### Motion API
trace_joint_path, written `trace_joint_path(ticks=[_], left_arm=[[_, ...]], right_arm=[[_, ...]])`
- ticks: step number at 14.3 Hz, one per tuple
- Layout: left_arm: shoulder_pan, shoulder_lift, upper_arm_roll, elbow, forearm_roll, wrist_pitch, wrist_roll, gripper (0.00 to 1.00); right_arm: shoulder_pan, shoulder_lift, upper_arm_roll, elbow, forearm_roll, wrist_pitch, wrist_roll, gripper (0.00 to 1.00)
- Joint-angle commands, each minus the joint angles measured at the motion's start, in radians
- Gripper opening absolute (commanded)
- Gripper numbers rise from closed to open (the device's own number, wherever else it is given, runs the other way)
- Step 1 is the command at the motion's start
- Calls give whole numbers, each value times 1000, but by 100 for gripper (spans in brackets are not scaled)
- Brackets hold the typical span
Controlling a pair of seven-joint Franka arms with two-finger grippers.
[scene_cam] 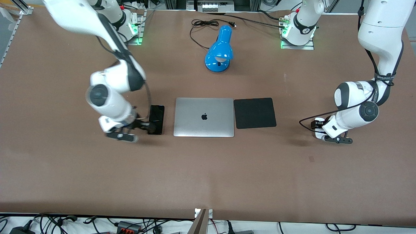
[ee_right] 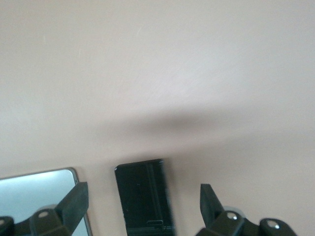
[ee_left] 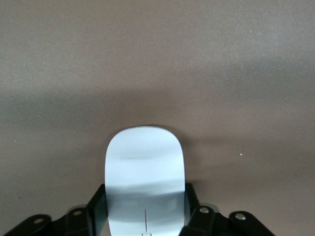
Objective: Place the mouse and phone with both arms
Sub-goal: 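Release the phone with the right gripper while the left gripper grasps the mouse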
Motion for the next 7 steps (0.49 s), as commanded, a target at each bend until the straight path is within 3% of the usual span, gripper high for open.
trace_joint_path(ticks=[1,2,4,7], left_arm=[[13,-5,-8,-10,22,15,11,36],[13,-13,-11,-7,22,9,8,30],[5,-39,-14,2,22,-6,3,30],[-18,-94,-60,78,19,-214,-50,30]], right_arm=[[-79,-111,11,8,10,-113,0,100],[-114,-157,12,8,10,-161,-22,100],[-170,-258,8,14,10,-301,-181,100],[-256,-331,8,112,10,-601,-298,100]])
